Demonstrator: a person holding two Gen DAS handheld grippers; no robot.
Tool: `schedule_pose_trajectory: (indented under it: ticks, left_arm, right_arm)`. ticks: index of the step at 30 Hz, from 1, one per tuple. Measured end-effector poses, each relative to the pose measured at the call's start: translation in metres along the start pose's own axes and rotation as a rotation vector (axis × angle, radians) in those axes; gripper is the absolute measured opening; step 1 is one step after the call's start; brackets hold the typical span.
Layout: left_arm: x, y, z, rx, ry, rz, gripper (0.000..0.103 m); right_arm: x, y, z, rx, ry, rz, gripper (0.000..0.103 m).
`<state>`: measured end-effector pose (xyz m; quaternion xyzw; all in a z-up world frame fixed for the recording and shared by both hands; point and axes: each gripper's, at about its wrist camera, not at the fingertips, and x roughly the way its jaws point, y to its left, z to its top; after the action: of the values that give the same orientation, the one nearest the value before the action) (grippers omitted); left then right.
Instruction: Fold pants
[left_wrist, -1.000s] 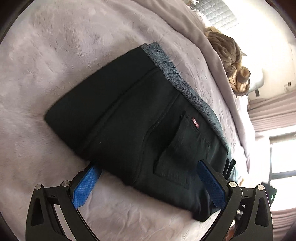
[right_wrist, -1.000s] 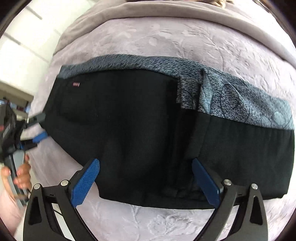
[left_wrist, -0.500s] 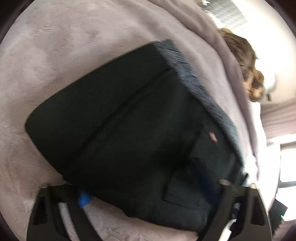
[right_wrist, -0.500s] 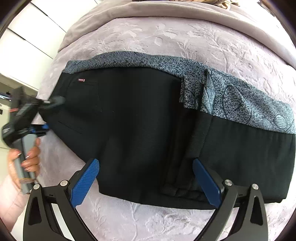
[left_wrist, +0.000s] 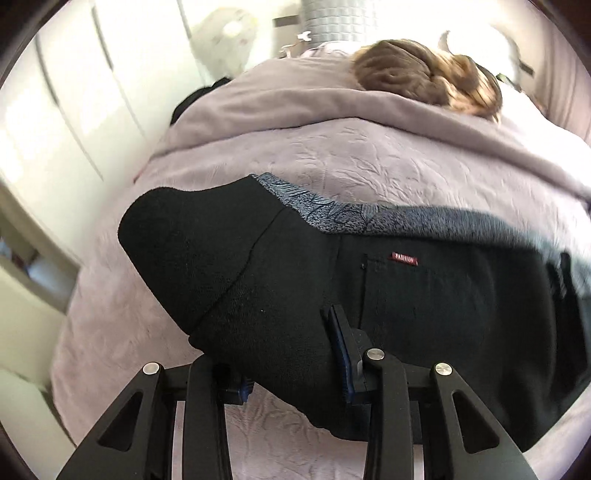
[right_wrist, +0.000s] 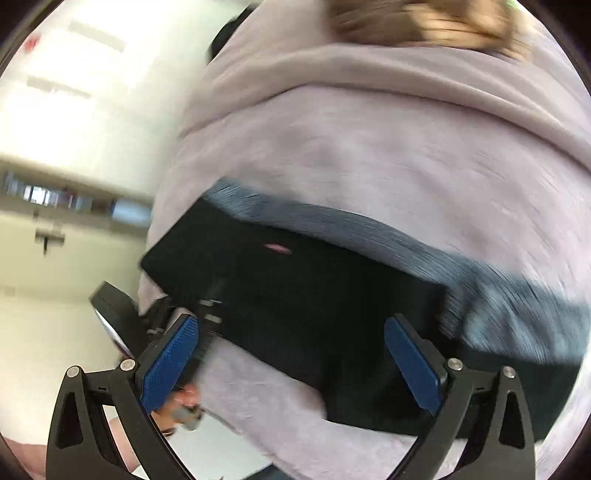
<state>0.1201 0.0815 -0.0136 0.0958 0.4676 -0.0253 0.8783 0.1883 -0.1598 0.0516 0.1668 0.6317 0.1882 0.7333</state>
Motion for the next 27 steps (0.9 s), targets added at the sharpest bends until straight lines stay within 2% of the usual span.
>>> schedule_pose_trajectory:
  ticks: [4, 7, 10, 12, 14, 15, 16, 18, 19, 22, 27]
  left_arm:
    - [0.001, -0.002, 0.001, 0.03, -0.005, 0.025, 0.036]
    - [-0.003, -0.003, -0.006, 0.058, -0.014, 0.05, 0.036]
    - [-0.006, -0.005, -0.009, 0.082, -0.028, 0.072, 0.036]
    - [-0.009, -0.007, -0.009, 0.094, -0.037, 0.08, 0.036]
    - [-0.012, -0.009, -0.009, 0.111, -0.047, 0.088, 0.036]
    - [-0.014, -0.01, -0.009, 0.124, -0.054, 0.093, 0.036]
    - [-0.016, -0.012, -0.008, 0.135, -0.058, 0.096, 0.036]
    - [-0.016, -0.015, -0.008, 0.142, -0.029, 0.096, 0.036]
    - [-0.02, -0.016, -0.008, 0.148, -0.035, 0.087, 0.036]
    - [-0.044, -0.034, 0.0, 0.223, -0.096, 0.097, 0.036]
    - [-0.095, -0.068, 0.02, 0.291, -0.183, 0.034, 0.037]
  right_arm:
    - [0.054, 0.07, 0.057, -0.118, 0.161, 0.045, 0.102]
    - [0.095, 0.121, 0.079, -0.2, 0.267, 0.035, 0.102]
    - [0.137, 0.153, 0.086, -0.269, 0.402, 0.011, 0.102]
    - [0.162, 0.166, 0.086, -0.301, 0.485, -0.043, 0.102]
    - [0.174, 0.167, 0.085, -0.305, 0.525, -0.084, 0.102]
    - [0.178, 0.165, 0.086, -0.297, 0.538, -0.095, 0.097]
    - [0.18, 0.159, 0.087, -0.275, 0.554, -0.087, 0.072]
    - [0.175, 0.149, 0.086, -0.242, 0.557, -0.068, 0.029]
    - [0.167, 0.143, 0.085, -0.236, 0.542, -0.054, 0.021]
    - [0.132, 0.128, 0.083, -0.248, 0.451, 0.001, 0.018]
    - [0.046, 0.074, 0.064, -0.124, 0.278, 0.23, 0.018]
